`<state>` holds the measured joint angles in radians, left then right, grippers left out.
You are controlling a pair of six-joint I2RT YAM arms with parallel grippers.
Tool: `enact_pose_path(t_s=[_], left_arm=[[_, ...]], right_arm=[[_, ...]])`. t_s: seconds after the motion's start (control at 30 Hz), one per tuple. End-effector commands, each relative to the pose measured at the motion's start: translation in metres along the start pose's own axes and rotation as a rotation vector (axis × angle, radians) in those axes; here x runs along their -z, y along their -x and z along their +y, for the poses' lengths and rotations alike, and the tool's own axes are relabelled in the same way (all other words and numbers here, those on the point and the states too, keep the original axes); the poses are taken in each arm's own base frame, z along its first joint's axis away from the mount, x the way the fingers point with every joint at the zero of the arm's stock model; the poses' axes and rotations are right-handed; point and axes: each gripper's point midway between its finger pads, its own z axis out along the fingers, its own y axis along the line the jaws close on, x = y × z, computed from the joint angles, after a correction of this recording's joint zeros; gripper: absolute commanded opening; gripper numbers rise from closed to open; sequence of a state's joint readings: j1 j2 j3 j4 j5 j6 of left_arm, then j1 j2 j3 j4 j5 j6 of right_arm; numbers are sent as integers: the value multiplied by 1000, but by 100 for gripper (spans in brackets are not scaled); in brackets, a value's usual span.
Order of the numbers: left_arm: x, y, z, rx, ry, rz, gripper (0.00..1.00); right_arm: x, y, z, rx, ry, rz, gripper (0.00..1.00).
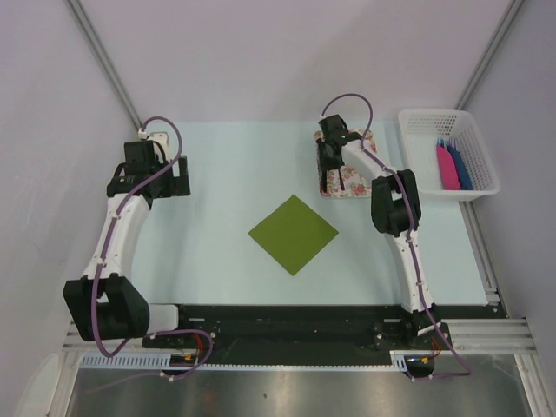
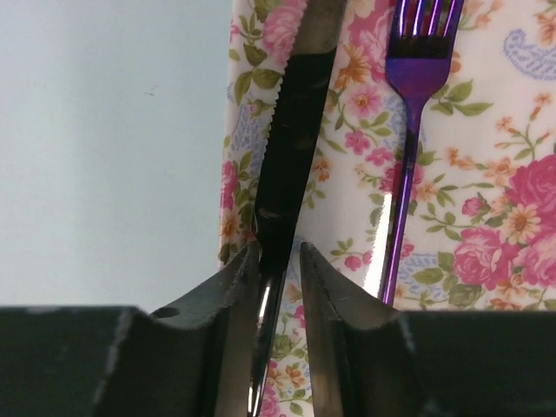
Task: Place the utensils on the paper napkin and roll it up
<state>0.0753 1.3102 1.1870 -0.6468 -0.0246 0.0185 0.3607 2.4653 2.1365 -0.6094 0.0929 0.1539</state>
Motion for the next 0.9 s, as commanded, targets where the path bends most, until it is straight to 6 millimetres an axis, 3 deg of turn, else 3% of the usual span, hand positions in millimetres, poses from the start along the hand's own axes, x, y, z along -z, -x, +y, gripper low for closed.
enact_pose_path(t_s=[0.0, 0.13, 0.37, 0.63, 0.73, 0.87], left_arm=[[4, 15, 5, -17, 20, -35, 99], [4, 14, 6, -29, 22, -31, 99], [1, 11, 4, -39, 5, -13, 99], [5, 9, 1, -64, -15, -7, 98], [4, 7, 1, -68, -16, -4, 99], [4, 7, 2, -71, -9, 0, 99]], right_arm=[[0, -13, -20, -35, 23, 59, 26], [9, -28, -39, 66, 6, 124, 22], [28, -43, -49, 250, 31, 211, 21], [11, -58, -61, 295, 24, 289, 23], [5, -59, -58, 286, 27, 296, 24], [-4, -75, -55, 272, 34, 340, 27]])
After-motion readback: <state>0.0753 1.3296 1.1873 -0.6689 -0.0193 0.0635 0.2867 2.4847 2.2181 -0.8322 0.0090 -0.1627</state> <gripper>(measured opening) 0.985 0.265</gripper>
